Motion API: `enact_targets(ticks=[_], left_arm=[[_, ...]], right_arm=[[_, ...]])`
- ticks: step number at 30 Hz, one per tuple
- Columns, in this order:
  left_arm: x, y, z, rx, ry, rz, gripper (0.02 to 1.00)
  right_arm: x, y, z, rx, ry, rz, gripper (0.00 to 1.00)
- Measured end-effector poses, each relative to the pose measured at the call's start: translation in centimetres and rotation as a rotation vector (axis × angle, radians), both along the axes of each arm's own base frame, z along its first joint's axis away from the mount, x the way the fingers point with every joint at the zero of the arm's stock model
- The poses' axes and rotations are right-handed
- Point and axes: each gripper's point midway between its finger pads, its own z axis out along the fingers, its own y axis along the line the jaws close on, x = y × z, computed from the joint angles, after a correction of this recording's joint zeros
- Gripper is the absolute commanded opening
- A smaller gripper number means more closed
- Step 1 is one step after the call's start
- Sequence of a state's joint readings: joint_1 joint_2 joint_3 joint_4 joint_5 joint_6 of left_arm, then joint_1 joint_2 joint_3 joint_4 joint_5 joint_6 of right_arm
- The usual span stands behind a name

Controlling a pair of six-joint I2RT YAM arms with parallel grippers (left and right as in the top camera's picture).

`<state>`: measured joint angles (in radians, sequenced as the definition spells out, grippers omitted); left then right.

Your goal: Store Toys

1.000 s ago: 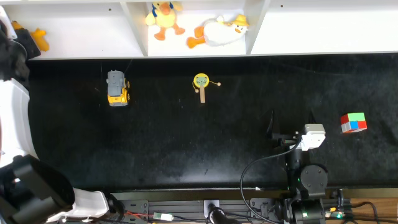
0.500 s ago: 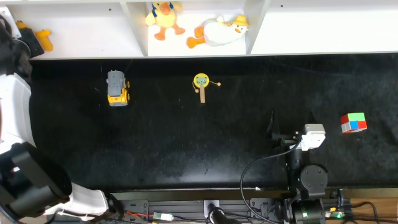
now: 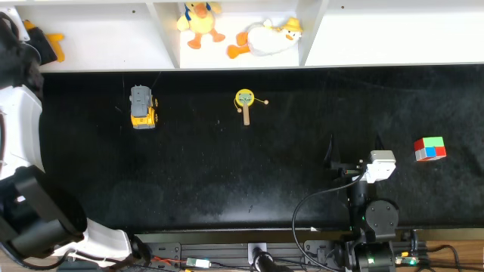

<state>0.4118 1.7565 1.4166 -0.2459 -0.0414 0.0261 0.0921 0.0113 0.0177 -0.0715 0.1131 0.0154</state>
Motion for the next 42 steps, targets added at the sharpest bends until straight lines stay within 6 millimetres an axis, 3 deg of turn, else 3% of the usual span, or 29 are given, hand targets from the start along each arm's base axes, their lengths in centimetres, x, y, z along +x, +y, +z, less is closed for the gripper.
enact_targets(ticks=[1,8,19,28,32,37,42], left_arm=[[0.0,-0.1,0.0,-0.001,0.0,-0.001,0.998],[0.1,-0.1,-0.5,-0.007,0.012,-0.002,0.996],[-1.4,-1.3,-2.7,0.0,0.139,0.029,0.998],[-3.6,-1.6,0.2,0.036,0.137,0.064,0.998],[-5.6,-2.1,1.2,0.054,0.108,0.077,0.998],[-9.7,-3.6,0.1,0.048,0.086,0.092,0.998],[-13.5,-7.8,-1.6,0.01,0.054,0.01,0.998]], right_arm=[[0.0,0.0,0.0,0.001,0.0,0.0,0.996],[0.0,0.0,0.0,0.0,0.0,0.0,0.996],[0.0,0.0,0.0,0.0,0.0,0.0,0.993],[0.0,0.0,0.0,0.0,0.0,0.001,0.993],[0.0,0.0,0.0,0.0,-0.001,0.0,0.996],[0.0,0.0,0.0,0.0,0.0,0.001,0.996],[0.0,0.0,0.0,0.0,-0.001,0.0,0.996]])
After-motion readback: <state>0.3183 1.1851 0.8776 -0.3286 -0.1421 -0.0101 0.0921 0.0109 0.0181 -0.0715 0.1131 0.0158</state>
